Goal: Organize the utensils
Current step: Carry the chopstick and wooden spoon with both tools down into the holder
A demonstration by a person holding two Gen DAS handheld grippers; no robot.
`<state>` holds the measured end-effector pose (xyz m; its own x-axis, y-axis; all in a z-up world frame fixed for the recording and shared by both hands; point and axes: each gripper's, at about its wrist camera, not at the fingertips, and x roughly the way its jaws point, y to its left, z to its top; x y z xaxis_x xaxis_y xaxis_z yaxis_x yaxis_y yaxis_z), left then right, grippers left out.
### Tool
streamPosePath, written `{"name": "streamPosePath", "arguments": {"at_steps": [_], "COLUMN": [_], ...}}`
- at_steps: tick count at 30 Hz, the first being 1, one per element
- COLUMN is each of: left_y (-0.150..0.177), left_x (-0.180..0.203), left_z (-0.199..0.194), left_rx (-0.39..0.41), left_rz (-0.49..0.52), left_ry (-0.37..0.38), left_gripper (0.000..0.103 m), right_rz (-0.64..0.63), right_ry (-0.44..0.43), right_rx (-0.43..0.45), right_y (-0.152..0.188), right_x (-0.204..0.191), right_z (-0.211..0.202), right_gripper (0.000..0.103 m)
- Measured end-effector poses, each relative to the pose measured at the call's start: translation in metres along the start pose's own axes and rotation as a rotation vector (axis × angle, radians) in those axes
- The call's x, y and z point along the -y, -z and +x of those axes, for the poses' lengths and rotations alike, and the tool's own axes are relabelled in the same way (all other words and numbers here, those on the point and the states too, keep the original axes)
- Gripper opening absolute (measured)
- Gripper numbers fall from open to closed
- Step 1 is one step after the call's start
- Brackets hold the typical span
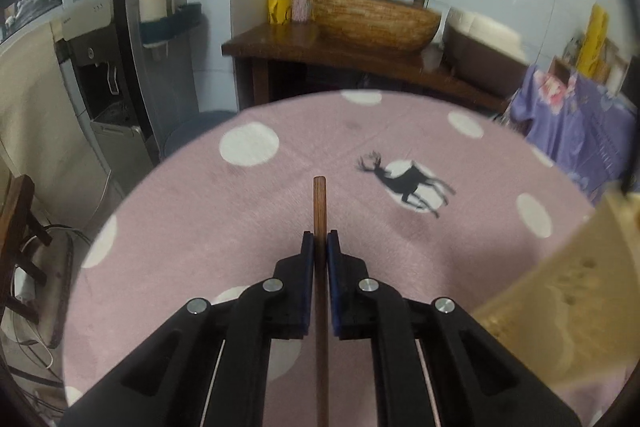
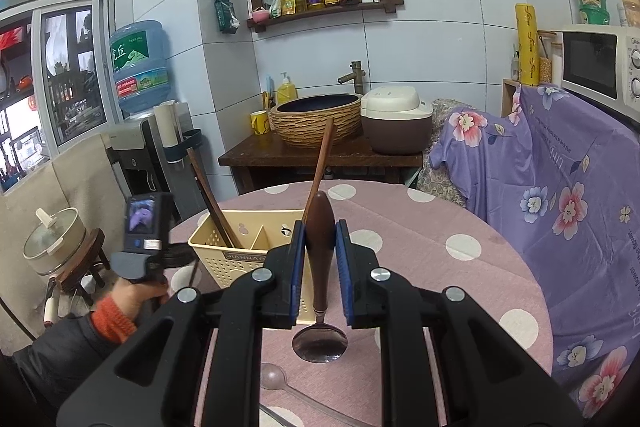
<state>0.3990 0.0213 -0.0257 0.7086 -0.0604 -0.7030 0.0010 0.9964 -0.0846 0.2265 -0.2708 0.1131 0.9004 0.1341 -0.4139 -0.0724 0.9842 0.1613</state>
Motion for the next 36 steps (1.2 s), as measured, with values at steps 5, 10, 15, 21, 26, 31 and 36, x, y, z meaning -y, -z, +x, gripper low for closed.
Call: {"name": "streamPosePath", "arguments": {"at_steps": [5, 10, 15, 21, 26, 31, 36], "left_y": [-0.003, 0.012, 0.019, 0.004, -0.031, -0.078, -0.097], "left_x": [-0.022, -0.035, -0.037, -0.038, -0.024, 0.01, 0.053], "left_z": [-0.08, -0.15, -0.182, -0.205, -0.237, -0.268, -0.263], "left_rx": [0.15, 0.271, 0.316, 0.354, 0.425, 0.49, 0.545], "left_rz": [-0.022, -0.033, -0.019, -0.026, -0.021, -0.017, 0.018], "left_ry": [0.052, 0.081, 0.086, 0.098, 0.148, 0.233, 0.242], "left_gripper": [0.008, 0.008, 0.008, 0.008, 0.008, 0.008, 0.008], "right_rz": [-0.001, -0.007, -0.02, -0.042, -0.051, -0.091, -0.084], "right_ry": [-0.017, -0.033, -0.045, -0.043, -0.04, -0.007, 0.014], "right_rx": [0.016, 0.027, 0.029, 0.027, 0.053, 0.133, 0.145], "right_y": [0.0, 0.004, 0.004, -0.007, -0.037, -0.081, -0.101], "right_x": [-0.007, -0.015, -0.027, -0.034, -0.039, -0.057, -0.065], "right_z": [-0.01, -0.021, -0.026, -0.023, -0.015, -0.002, 0.025], "right_gripper": [0.016, 0.016, 0.016, 0.016, 0.016, 0.016, 0.016]}}
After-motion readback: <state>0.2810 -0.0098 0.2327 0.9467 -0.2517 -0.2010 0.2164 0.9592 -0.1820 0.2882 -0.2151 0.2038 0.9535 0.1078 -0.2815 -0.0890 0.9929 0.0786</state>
